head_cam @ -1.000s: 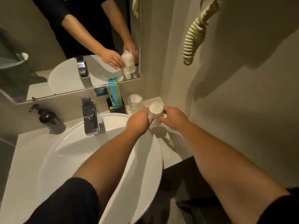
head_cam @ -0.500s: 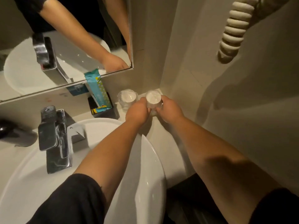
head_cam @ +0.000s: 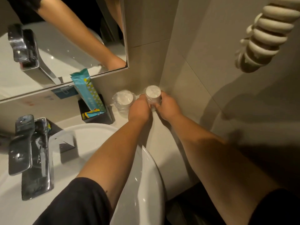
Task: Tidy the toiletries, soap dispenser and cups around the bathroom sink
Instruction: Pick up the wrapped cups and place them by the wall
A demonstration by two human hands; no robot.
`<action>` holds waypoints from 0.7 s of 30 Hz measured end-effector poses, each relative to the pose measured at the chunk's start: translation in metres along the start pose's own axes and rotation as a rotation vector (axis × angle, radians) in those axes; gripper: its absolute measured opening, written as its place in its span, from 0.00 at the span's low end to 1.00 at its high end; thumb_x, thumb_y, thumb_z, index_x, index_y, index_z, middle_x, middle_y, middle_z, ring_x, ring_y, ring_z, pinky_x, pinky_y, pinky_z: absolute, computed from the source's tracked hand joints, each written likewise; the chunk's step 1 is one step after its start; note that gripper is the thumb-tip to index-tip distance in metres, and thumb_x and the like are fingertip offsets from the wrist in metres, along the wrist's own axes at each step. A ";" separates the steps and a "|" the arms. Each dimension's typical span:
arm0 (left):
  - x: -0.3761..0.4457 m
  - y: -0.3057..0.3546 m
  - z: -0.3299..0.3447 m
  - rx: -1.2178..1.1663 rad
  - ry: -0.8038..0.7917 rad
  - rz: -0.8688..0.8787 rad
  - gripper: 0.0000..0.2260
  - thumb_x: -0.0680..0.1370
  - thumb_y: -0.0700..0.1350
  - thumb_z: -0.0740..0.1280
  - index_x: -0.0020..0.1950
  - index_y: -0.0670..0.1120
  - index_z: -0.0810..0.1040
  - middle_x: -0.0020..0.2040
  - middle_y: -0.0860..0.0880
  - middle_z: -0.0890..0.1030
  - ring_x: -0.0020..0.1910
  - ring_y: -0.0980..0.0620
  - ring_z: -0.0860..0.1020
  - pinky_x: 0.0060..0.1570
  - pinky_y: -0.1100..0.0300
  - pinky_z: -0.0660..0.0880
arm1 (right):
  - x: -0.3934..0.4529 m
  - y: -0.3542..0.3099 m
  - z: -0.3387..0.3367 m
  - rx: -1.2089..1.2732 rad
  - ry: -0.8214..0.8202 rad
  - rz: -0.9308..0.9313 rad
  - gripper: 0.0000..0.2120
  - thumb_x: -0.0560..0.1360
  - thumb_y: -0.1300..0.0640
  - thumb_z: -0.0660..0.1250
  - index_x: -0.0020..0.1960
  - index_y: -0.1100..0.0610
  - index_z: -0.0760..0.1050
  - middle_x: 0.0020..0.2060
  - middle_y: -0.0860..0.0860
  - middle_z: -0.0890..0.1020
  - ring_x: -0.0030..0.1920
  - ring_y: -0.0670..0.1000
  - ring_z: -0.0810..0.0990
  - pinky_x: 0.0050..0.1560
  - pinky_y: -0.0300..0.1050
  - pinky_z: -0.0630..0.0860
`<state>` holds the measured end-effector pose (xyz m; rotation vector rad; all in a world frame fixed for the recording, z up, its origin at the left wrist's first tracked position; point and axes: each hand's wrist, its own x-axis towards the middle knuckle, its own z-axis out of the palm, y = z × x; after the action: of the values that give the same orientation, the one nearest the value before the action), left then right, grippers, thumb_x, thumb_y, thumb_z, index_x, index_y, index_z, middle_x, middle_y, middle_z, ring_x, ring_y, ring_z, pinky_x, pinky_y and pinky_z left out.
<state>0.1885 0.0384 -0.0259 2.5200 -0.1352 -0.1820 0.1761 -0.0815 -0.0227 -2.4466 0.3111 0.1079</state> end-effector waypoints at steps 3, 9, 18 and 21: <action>0.000 -0.001 0.002 0.002 -0.001 -0.006 0.06 0.78 0.44 0.62 0.53 0.43 0.70 0.47 0.43 0.79 0.39 0.47 0.71 0.38 0.54 0.65 | 0.002 0.000 -0.001 0.001 -0.015 -0.001 0.24 0.75 0.54 0.67 0.68 0.58 0.68 0.60 0.58 0.79 0.58 0.60 0.78 0.56 0.50 0.75; -0.007 0.002 -0.002 -0.062 0.017 0.014 0.13 0.78 0.45 0.61 0.61 0.42 0.69 0.50 0.42 0.79 0.46 0.42 0.77 0.41 0.55 0.67 | -0.003 -0.002 -0.004 -0.060 -0.025 0.011 0.27 0.75 0.55 0.67 0.70 0.60 0.63 0.60 0.60 0.78 0.58 0.62 0.77 0.56 0.52 0.75; -0.042 0.017 -0.036 0.041 -0.034 0.078 0.15 0.76 0.38 0.63 0.63 0.42 0.69 0.55 0.42 0.78 0.50 0.42 0.78 0.45 0.52 0.74 | -0.040 -0.016 -0.033 -0.173 -0.036 -0.001 0.27 0.78 0.52 0.64 0.72 0.58 0.61 0.58 0.60 0.78 0.56 0.62 0.77 0.47 0.47 0.71; -0.065 0.019 -0.053 0.172 -0.084 0.128 0.12 0.77 0.40 0.62 0.60 0.43 0.72 0.57 0.43 0.77 0.53 0.43 0.77 0.48 0.52 0.74 | -0.062 -0.024 -0.052 -0.268 -0.045 -0.053 0.25 0.77 0.53 0.64 0.71 0.58 0.64 0.63 0.59 0.75 0.62 0.61 0.75 0.56 0.50 0.72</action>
<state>0.1320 0.0621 0.0344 2.6648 -0.3592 -0.2329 0.1219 -0.0836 0.0422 -2.7112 0.2238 0.1926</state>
